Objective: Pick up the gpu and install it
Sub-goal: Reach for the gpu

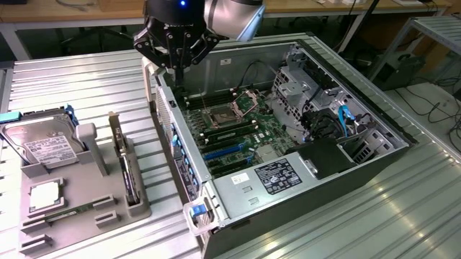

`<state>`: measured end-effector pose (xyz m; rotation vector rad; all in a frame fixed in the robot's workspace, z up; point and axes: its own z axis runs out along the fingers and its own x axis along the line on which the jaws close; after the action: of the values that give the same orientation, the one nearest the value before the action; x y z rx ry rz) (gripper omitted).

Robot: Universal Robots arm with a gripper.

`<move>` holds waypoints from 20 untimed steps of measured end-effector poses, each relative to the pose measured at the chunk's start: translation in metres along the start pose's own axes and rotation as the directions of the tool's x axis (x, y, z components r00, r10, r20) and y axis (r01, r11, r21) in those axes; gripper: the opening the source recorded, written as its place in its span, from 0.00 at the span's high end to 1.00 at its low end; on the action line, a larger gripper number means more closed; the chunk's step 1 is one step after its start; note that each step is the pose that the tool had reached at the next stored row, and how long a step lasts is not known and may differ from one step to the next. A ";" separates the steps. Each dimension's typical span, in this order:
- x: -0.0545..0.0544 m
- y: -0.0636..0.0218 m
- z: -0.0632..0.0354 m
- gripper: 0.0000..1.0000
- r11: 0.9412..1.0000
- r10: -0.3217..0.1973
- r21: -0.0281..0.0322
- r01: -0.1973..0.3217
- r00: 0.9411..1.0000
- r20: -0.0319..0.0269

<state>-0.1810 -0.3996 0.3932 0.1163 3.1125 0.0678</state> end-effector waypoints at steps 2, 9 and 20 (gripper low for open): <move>0.002 -0.0002 -0.0001 0.89 1.000 0.000 0.000 0.000 1.000 0.000; 0.009 -0.0008 -0.0003 0.89 1.000 0.000 0.000 0.000 1.000 0.000; 0.020 -0.0020 -0.0007 0.89 1.000 -0.001 0.000 0.001 1.000 0.000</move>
<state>-0.2016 -0.4001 0.3933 0.1153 3.1127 0.0675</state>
